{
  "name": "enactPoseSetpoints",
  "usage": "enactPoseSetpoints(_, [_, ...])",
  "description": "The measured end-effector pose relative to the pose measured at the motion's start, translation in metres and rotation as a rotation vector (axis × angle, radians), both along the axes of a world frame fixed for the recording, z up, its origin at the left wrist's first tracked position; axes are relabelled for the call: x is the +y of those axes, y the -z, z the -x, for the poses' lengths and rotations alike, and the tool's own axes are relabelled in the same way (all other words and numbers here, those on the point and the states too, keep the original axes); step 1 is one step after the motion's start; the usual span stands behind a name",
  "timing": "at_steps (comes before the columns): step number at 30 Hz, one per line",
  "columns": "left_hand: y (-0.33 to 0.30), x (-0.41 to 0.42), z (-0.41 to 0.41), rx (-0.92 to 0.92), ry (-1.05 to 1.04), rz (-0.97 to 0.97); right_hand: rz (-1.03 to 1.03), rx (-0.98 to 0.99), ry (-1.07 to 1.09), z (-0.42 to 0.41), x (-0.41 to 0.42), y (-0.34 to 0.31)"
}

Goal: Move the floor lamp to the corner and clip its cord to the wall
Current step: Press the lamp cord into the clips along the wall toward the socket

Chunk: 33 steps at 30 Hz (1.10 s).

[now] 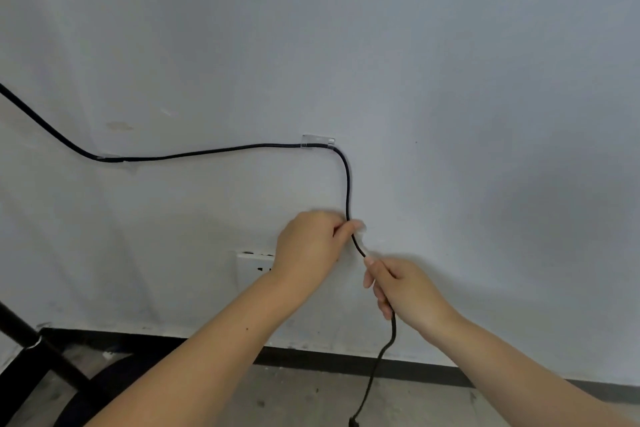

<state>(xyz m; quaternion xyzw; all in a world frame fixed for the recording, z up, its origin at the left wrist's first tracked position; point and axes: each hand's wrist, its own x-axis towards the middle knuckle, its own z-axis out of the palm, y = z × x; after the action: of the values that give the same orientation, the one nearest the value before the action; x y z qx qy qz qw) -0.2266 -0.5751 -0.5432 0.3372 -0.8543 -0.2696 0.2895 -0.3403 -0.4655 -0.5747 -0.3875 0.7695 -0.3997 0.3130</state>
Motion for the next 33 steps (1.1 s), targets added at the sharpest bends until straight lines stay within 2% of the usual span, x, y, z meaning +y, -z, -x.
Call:
enactPoseSetpoints(6, [0.0, -0.002, 0.009, 0.177, 0.072, -0.39, 0.116, 0.11, 0.081, 0.016, 0.004, 0.003])
enactPoseSetpoints(8, [-0.001, -0.005, 0.009, 0.146, 0.081, -0.386, 0.13, 0.131, 0.09, 0.02, 0.004, 0.007])
enactPoseSetpoints(10, [-0.005, -0.008, 0.007, 0.092, 0.073, -0.275, 0.119, 0.077, 0.086, 0.019, 0.004, 0.014])
enactPoseSetpoints(13, [-0.013, -0.012, 0.004, 0.103, 0.043, -0.12, 0.04, -0.197, 0.059, 0.006, -0.001, 0.024])
enactPoseSetpoints(18, [-0.02, -0.015, -0.003, 0.215, 0.103, -0.237, -0.03, -0.414, -0.007, -0.023, -0.018, 0.028])
enactPoseSetpoints(24, [-0.017, -0.028, -0.034, 0.226, 0.168, -0.333, -0.05, -0.442, -0.077, -0.026, -0.023, 0.025])
enactPoseSetpoints(26, [-0.009, -0.035, -0.05, 0.147, 0.175, -0.376, -0.055, -0.507, -0.11, -0.027, -0.025, 0.023])
enactPoseSetpoints(30, [0.025, -0.044, -0.085, -0.205, 0.242, -0.62, -0.038, -0.652, -0.148, -0.033, -0.03, 0.021])
enactPoseSetpoints(33, [0.058, -0.037, -0.105, -0.398, 0.421, -0.712, 0.017, -0.771, -0.124, -0.039, -0.035, 0.021])
